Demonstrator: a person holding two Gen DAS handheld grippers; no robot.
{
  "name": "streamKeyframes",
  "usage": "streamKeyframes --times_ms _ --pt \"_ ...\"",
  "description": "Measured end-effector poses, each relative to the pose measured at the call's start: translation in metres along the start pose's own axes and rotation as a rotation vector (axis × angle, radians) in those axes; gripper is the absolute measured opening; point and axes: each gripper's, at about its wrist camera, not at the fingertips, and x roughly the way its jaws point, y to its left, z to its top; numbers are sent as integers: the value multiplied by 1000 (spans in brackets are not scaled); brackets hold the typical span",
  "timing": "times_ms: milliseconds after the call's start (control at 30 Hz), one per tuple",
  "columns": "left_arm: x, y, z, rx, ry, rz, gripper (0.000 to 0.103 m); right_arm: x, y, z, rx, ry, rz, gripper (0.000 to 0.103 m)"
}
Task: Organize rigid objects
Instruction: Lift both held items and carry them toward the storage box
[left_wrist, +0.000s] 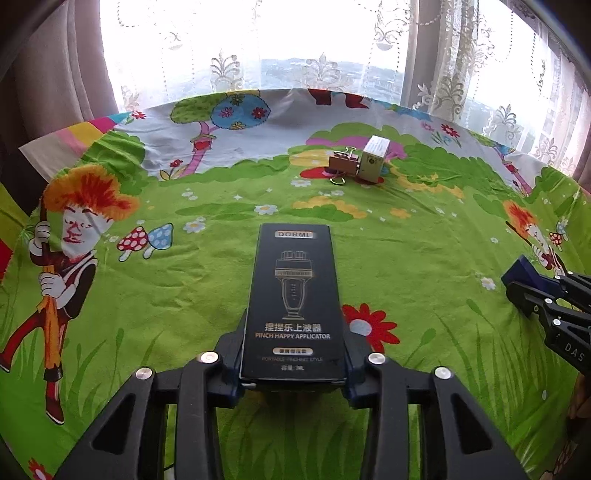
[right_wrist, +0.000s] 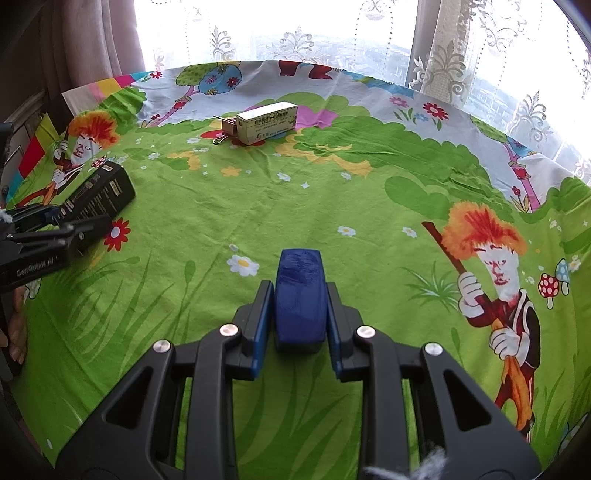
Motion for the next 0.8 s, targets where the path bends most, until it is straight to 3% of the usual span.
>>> streamKeyframes --times_ms 133,267,333,500,667,700,800 --pt "-22 -1 -20 -2 -13 1 39 -11 -16 -7 140 -23 24 30" --pt "-65 -2 -50 -21 -98 53 39 -57 -9 -33 263 -166 12 30" --pt "-93 -6 -57 -9 -162 80 40 -82 4 -42 246 -244 -14 30" --pt "-171 -16 -47 11 -379 118 40 -164 39 -55 132 -516 -110 30" --pt "-246 -28 -45 19 -659 190 40 -246 63 -63 80 -823 -254 31" --pt "-261 -31 -49 22 -725 205 40 -256 66 -65 70 -866 -273 31" --pt "-284 -34 -55 23 -816 212 40 -282 78 -70 43 -969 -312 31"
